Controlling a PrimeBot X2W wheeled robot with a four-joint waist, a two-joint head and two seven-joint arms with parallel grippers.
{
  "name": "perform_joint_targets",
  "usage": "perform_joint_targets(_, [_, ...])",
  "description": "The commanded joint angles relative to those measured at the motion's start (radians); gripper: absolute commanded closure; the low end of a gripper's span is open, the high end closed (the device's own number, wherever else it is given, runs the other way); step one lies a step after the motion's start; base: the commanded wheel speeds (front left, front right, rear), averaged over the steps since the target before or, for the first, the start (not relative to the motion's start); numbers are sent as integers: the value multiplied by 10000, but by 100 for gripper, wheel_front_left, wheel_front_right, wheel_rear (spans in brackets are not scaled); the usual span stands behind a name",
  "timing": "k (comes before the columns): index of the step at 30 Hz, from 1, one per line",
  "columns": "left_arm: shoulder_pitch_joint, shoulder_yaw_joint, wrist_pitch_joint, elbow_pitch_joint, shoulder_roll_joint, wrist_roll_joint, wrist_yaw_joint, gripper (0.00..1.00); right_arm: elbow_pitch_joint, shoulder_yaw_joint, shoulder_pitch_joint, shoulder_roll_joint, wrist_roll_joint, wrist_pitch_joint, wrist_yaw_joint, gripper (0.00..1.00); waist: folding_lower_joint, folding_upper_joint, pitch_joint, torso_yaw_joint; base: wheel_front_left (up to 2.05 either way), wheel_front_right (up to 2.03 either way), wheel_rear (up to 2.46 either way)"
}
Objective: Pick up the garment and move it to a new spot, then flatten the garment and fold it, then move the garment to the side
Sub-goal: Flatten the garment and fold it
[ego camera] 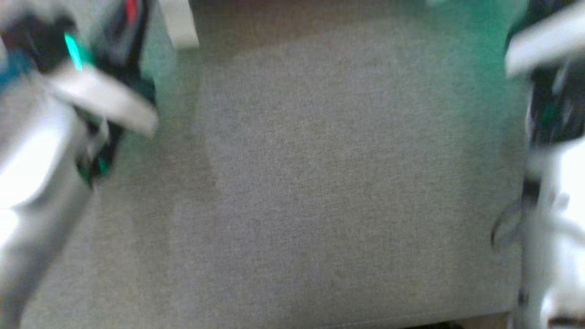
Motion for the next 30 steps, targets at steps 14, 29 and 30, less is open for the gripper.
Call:
perform_joint_targets(14, [6795,-877,-618,-4500,1775,118,2787,100,-5363,-678,9254,67,-143,2147,77,100,2,0,-3045,433,0,0,0])
perform_joint_targets(29, [5541,-764,2368,-6161,2787,-863,2526,100,-5433,-776,7281,67,-28,4933,77,100,2,0,-1936,603,0,0,0])
perform_joint_targets(30, [5334,-736,2630,-6123,2796,-1048,2366,100,-5291,-798,6861,68,-3,5214,77,100,2,0,-1847,620,0,0,0])
